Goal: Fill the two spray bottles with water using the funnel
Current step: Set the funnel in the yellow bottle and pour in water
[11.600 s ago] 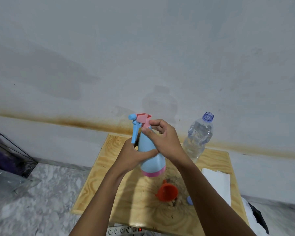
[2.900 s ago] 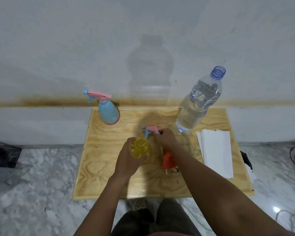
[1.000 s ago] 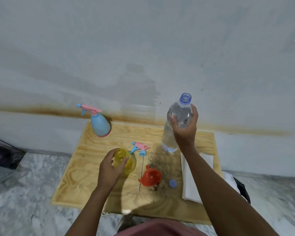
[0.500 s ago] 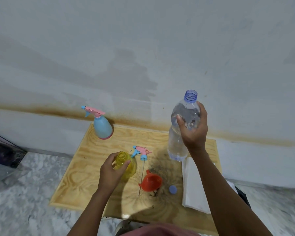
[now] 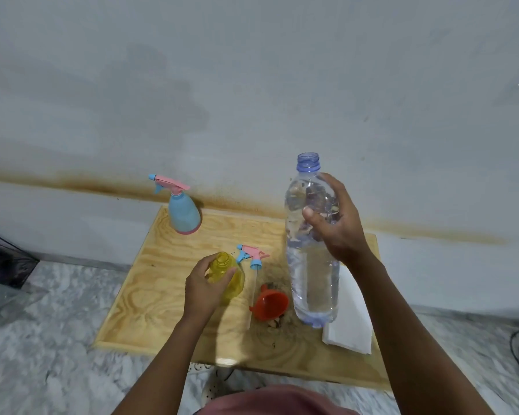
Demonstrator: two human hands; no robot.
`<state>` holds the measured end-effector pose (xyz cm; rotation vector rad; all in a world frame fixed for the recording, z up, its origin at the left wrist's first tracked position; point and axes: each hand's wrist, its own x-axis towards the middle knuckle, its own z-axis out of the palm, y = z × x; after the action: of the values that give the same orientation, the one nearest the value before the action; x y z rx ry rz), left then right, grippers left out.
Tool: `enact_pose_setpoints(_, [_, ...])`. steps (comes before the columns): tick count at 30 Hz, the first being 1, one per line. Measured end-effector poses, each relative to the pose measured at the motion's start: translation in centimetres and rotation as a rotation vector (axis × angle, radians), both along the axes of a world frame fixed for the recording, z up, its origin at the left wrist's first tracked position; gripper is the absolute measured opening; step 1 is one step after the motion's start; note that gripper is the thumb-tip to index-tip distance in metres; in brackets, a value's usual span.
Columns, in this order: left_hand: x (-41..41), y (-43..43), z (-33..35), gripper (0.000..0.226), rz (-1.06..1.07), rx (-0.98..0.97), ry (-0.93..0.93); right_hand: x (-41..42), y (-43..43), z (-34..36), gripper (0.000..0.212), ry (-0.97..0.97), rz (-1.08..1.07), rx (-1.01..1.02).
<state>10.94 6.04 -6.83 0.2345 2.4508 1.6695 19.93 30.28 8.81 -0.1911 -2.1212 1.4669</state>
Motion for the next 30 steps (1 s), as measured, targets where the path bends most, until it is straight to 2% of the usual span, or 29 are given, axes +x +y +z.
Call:
enact_pose_setpoints(6, [-0.2, 0.9, 1.2, 0.046, 0.003, 0.023, 0.025, 1.2, -0.7, -0.6, 0.053, -0.196, 0.151, 0.068])
enact_pose_setpoints(8, [0.8, -2.6, -0.3, 0.047, -0.048, -0.003, -0.025, 2.0, -4.6, -2.5, 0.053, -0.289, 0.155, 0.098])
enact_pose_setpoints(19, [0.7, -1.3, 0.3, 0.047, -0.07, 0.002, 0.01, 4.0, -5.3, -3.1, 0.054, -0.241, 0.076, 0.013])
enact_pose_setpoints(26, [0.8, -1.4, 0.3, 0.042, -0.094, -0.015, 0.005, 3.7, -4.6, -4.1, 0.063, -0.129, -0.135, 0.106])
enact_pose_setpoints(30, [0.7, -1.2, 0.2, 0.039, -0.08, 0.016, -0.021, 2.6, -3.9, -5.0, 0.069, -0.129, -0.219, 0.086])
